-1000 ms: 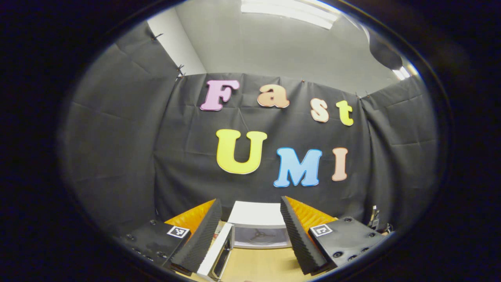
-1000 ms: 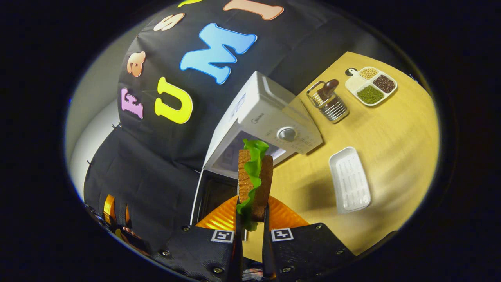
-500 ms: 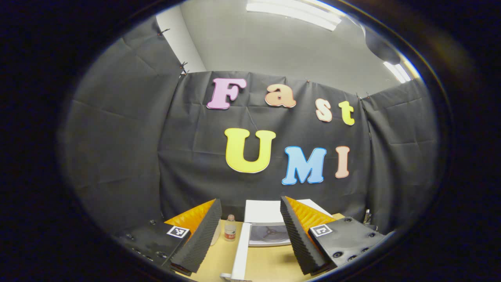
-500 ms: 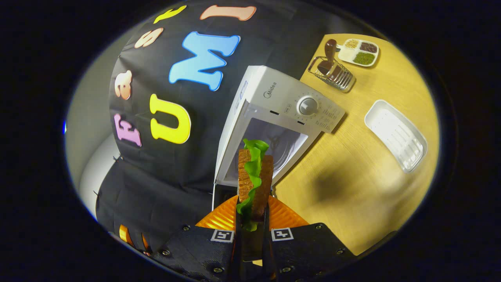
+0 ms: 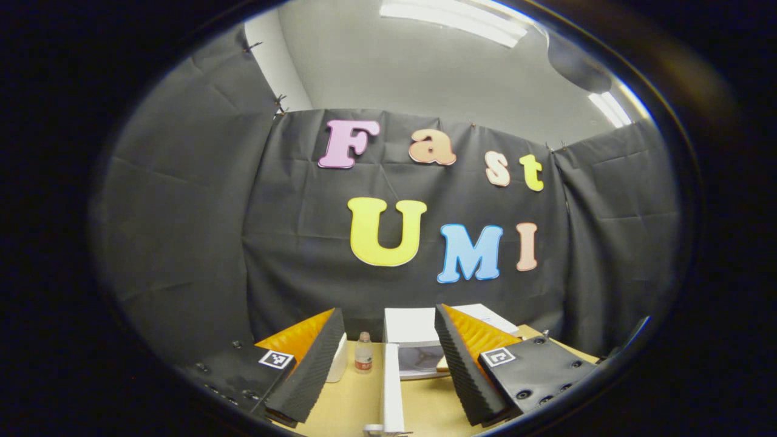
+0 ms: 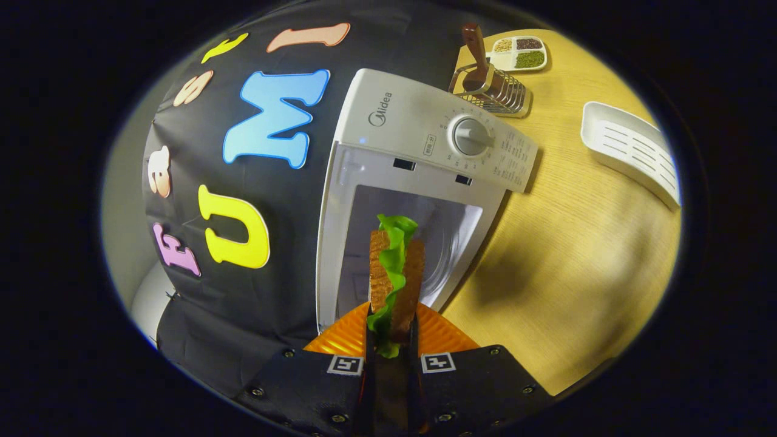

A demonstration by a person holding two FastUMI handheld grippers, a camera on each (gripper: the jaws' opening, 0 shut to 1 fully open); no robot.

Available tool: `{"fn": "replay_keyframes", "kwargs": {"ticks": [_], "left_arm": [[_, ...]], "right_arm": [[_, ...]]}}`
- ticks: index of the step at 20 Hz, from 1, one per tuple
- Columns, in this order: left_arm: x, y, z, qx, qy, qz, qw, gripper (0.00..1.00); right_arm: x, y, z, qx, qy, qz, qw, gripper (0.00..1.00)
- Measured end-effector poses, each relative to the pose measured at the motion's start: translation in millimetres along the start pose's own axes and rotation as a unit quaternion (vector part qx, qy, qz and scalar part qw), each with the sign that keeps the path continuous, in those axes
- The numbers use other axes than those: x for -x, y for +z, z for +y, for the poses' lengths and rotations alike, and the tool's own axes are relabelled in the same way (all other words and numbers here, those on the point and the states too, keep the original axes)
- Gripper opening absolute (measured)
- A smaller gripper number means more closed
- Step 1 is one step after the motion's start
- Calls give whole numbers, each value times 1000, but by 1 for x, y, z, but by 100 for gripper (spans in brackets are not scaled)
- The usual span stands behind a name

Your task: Open the microwave oven with the left hand, put the food in, and close the microwave oven.

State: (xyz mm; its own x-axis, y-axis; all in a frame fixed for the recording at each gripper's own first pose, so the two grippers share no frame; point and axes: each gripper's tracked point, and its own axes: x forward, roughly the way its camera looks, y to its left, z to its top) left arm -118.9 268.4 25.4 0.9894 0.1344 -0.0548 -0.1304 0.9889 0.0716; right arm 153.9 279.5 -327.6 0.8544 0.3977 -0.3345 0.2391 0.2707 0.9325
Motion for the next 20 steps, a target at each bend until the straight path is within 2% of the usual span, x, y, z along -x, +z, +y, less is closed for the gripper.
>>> {"fn": "replay_keyframes", "kwargs": {"ticks": [6,7,10,13,17,20], "left_arm": [[-3,-22,23,-16,0,31,999,94],[-2,-23,28,-15,4,33,999,96],[-4,-31,44,3,14,39,999,96],[-7,-53,53,12,16,59,998,96],[-10,-56,62,17,19,68,997,94],[-8,-59,72,17,35,72,997,94]], "right_arm": [[-60,0,0,-78,-5,-63,995,20],[-71,2,0,-86,-5,-71,994,20],[-95,5,-4,-85,-19,-94,992,20],[-117,7,-4,-116,-24,-132,984,20],[-149,6,-3,-122,-25,-145,982,20],[-167,5,-12,-118,-42,-149,981,21]]}}
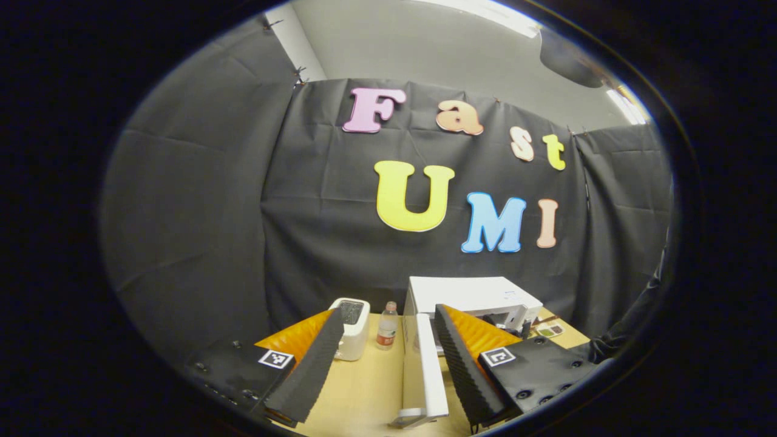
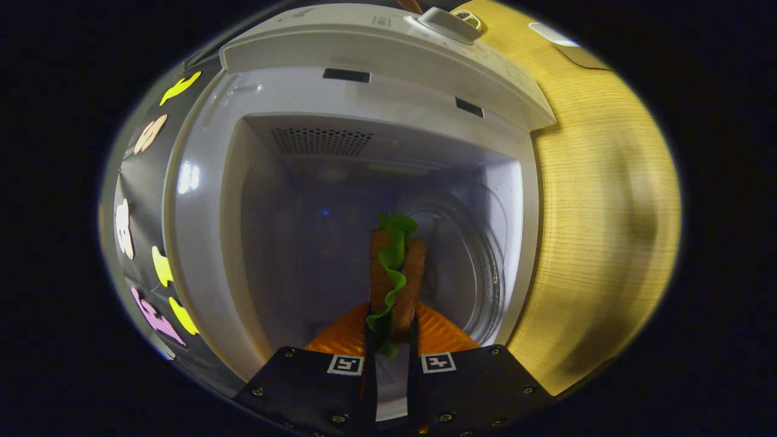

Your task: Open the microwave oven with the left hand, put the food in, and close the microwave oven.

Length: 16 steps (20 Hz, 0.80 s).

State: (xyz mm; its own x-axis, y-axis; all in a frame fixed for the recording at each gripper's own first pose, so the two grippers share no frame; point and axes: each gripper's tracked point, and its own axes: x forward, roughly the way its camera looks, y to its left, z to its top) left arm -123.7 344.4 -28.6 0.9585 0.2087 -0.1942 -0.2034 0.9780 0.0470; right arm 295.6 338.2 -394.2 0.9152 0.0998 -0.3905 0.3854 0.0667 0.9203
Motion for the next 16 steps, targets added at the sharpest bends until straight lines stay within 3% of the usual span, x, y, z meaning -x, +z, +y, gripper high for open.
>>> {"fn": "replay_keyframes", "kwargs": {"ticks": [8,11,12,16], "left_arm": [[10,-21,17,20,25,19,999,95],[9,-20,18,20,24,15,999,96],[9,-18,18,20,22,11,999,98],[4,-13,10,18,9,4,1000,97]], "right_arm": [[-14,-2,-17,-4,-29,-20,999,20],[-9,0,-33,25,-80,-6,996,34],[-9,1,-38,47,-94,-3,994,43],[4,8,-36,82,-112,13,990,57]]}}
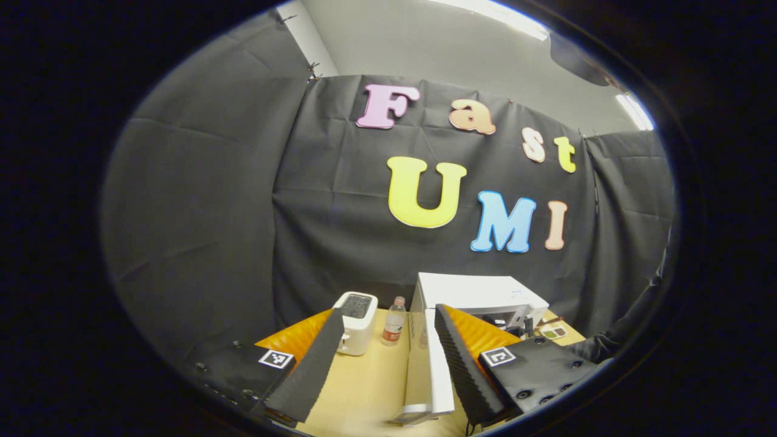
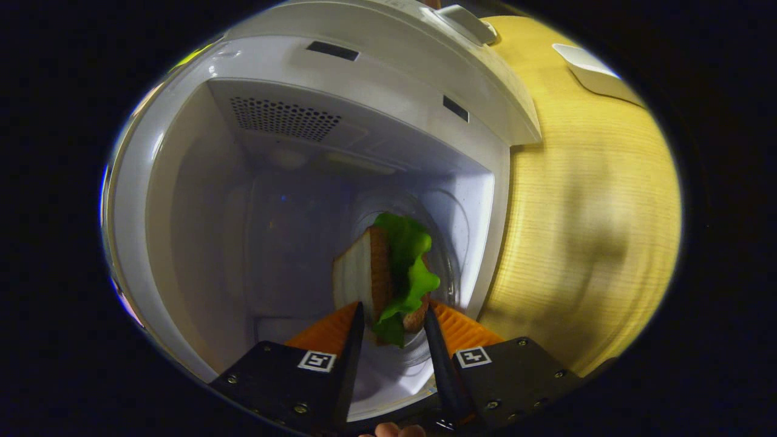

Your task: Open the microwave oven with the left hand, put the food in, and close the microwave oven.

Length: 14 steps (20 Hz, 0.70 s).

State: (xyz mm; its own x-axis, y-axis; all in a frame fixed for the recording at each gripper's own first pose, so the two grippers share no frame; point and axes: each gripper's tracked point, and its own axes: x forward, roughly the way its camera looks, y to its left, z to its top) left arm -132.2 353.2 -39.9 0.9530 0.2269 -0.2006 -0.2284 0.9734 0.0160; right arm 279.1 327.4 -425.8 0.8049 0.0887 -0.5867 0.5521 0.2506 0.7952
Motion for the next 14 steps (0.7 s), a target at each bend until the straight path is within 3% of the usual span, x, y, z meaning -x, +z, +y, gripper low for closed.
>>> {"fn": "replay_keyframes", "kwargs": {"ticks": [2,4,7,10,12,14], "left_arm": [[-1,0,-6,1,-9,0,1000,96],[-1,2,-15,3,-20,-3,1000,94],[0,4,-30,2,-41,-13,999,96],[-9,2,-45,-3,-55,-13,998,99],[-15,4,-56,-21,-61,-16,998,96],[-19,7,-71,-44,-72,-21,996,94]], "right_arm": [[10,6,-1,27,-4,-1,1000,72],[23,11,-4,60,-4,-2,998,80],[56,23,-14,141,-15,-15,990,80],[94,30,-12,267,-6,-27,963,80],[127,46,-7,348,-4,-46,936,80],[159,68,15,412,24,-90,906,80]]}}
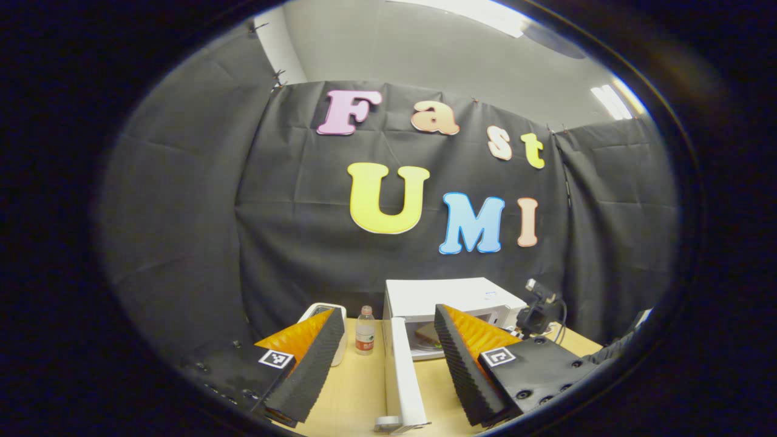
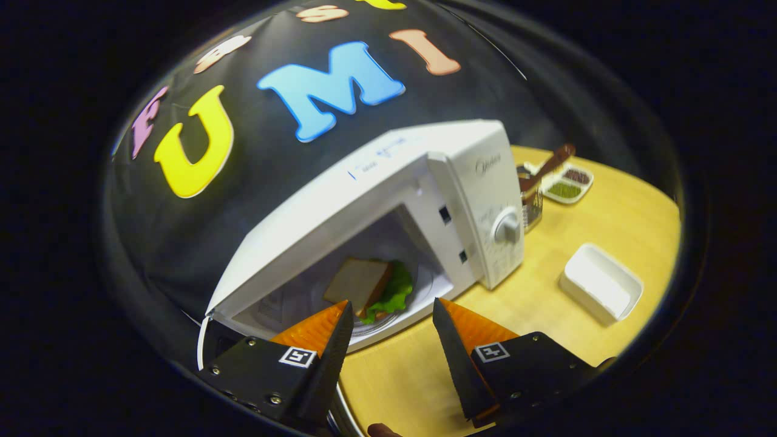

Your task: Open the microwave oven with the left hand, put the food in, and close the microwave oven.

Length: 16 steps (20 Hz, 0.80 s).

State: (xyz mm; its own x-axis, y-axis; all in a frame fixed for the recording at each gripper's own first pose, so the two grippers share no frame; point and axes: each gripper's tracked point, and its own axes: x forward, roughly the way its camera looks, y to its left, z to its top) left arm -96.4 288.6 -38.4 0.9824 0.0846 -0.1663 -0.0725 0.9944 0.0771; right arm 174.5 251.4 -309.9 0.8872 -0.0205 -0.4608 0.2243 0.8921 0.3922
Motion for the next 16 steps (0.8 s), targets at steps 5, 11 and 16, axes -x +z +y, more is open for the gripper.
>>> {"fn": "replay_keyframes", "kwargs": {"ticks": [5,11,16], "left_arm": [[-16,6,-41,-16,-42,-13,999,94],[-30,-3,-57,-10,-49,-9,999,94],[-24,-9,-54,1,-27,-18,999,94]], "right_arm": [[58,74,-10,113,31,-68,991,80],[134,125,-15,199,68,-132,969,80],[182,160,-21,234,62,-191,951,80]]}}
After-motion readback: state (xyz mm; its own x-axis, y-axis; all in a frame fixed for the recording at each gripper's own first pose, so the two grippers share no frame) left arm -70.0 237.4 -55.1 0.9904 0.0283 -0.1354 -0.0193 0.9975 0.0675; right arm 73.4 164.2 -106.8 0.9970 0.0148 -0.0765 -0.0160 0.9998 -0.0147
